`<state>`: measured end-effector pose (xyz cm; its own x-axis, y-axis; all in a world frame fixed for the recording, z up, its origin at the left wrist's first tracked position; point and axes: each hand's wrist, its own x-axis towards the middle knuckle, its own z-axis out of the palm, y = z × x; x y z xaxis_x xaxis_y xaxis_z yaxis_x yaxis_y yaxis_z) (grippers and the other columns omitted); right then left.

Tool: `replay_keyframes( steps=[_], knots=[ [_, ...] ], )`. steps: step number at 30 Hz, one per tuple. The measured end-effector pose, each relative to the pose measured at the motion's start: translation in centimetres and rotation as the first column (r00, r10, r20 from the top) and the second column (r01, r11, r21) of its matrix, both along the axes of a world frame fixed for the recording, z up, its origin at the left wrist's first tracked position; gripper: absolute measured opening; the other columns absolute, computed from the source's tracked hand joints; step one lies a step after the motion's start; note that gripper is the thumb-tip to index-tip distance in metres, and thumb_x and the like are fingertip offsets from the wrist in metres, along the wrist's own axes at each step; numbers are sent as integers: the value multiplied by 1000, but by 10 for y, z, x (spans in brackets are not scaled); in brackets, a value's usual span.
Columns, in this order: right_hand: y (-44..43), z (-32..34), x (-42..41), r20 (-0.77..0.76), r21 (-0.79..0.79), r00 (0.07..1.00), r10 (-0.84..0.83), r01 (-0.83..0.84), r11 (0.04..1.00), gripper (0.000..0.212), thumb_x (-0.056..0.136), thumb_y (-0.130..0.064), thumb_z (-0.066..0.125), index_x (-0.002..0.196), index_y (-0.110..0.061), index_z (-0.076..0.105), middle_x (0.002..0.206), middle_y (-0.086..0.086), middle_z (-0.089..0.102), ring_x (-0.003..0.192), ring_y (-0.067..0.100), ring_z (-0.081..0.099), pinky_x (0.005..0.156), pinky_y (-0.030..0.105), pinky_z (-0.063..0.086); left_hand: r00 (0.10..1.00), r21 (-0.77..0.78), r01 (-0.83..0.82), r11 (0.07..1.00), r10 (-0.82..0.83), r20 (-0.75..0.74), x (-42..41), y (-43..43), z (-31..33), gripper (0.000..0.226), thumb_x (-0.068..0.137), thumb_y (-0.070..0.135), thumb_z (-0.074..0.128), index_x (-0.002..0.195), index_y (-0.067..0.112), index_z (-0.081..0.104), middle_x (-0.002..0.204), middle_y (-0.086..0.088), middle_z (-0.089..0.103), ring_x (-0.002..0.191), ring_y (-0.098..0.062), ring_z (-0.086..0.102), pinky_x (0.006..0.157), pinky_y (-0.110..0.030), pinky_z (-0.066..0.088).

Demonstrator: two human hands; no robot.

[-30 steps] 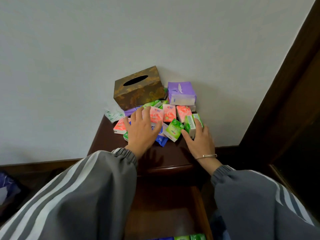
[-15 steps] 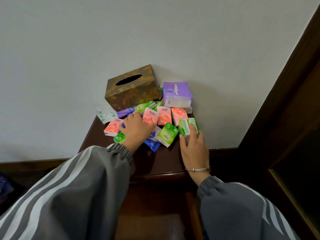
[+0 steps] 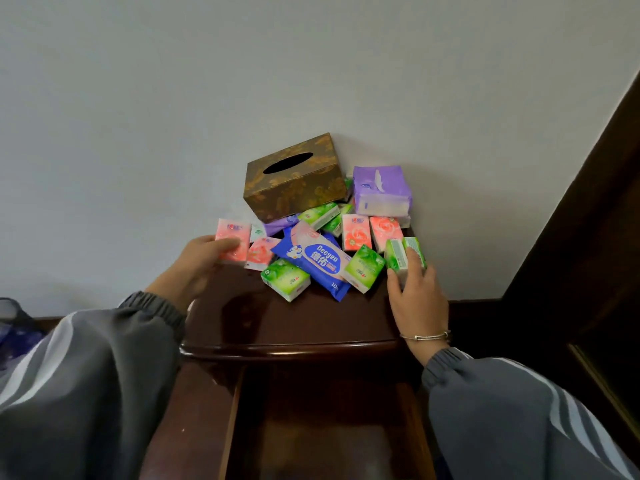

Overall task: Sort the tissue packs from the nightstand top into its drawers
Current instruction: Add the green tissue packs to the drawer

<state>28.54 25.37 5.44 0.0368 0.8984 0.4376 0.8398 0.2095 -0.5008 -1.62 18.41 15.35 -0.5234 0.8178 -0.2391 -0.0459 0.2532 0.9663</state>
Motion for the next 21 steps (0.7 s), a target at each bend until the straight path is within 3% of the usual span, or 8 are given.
replay_keyframes(
  steps=[3,6,8,10,12,14,16,21],
  knots=[
    [0,-2,-2,6,28,1000,-9,8,1000,53,86,-33,59,134,-17,44,102,18,54,80,40,60,55,35,45,1000,-49,-3,999,5,28,-7,3,-6,25,93,5,53,115,-5,58,55,-1,70,44,-8,64,40,-16,48],
    [1,-4,-3,6,40,1000,-15,15,999,52,86,-33,59,133,-16,45,98,18,55,76,38,59,53,31,39,1000,-71,21,997,-20,10,-9,14,-9,27,92,4,55,115,-9,58,73,-12,71,48,-11,66,46,-20,54],
    [2,-6,-1,11,47,1000,-16,15,999,52,86,-34,58,133,-16,44,98,17,55,75,35,59,53,28,35,997,-133,57,990,-64,-47,-10,20,-12,23,91,3,57,112,-6,59,74,-13,68,48,-12,65,47,-21,53],
    [2,-6,0,11,41,1000,-12,12,999,52,87,-35,57,134,-18,43,98,16,54,74,33,58,53,27,36,992,-226,91,970,-108,-63,-14,24,-17,23,91,3,57,112,-5,58,80,-15,68,61,-19,64,58,-28,52],
    [2,-7,1,12,34,1000,-8,8,999,52,88,-36,55,135,-18,42,100,16,54,75,32,58,52,27,37,986,-328,151,933,-167,-21,-23,21,-21,24,91,5,56,115,0,56,92,-15,64,70,-19,58,62,-27,46],
    [3,-7,1,19,37,1000,-4,4,999,52,88,-36,55,134,-18,42,100,16,54,74,33,59,52,27,38,953,-426,273,863,-302,1,-33,11,-23,19,92,8,56,111,9,56,86,-8,64,69,-15,56,54,-22,41],
    [4,-7,1,24,46,1000,-8,6,999,51,88,-36,55,134,-17,42,100,16,55,74,34,59,52,27,37,914,-497,353,793,-407,1,-42,2,-26,20,92,10,57,112,13,57,84,-6,64,71,-13,56,56,-21,36],
    [4,-7,0,24,60,1000,-8,7,998,51,87,-35,57,133,-16,43,99,18,55,73,36,59,53,26,35,838,-558,364,746,-524,-154,-35,1,-25,36,90,10,62,124,6,52,95,-7,65,80,-16,61,68,-23,47]
  ],
)
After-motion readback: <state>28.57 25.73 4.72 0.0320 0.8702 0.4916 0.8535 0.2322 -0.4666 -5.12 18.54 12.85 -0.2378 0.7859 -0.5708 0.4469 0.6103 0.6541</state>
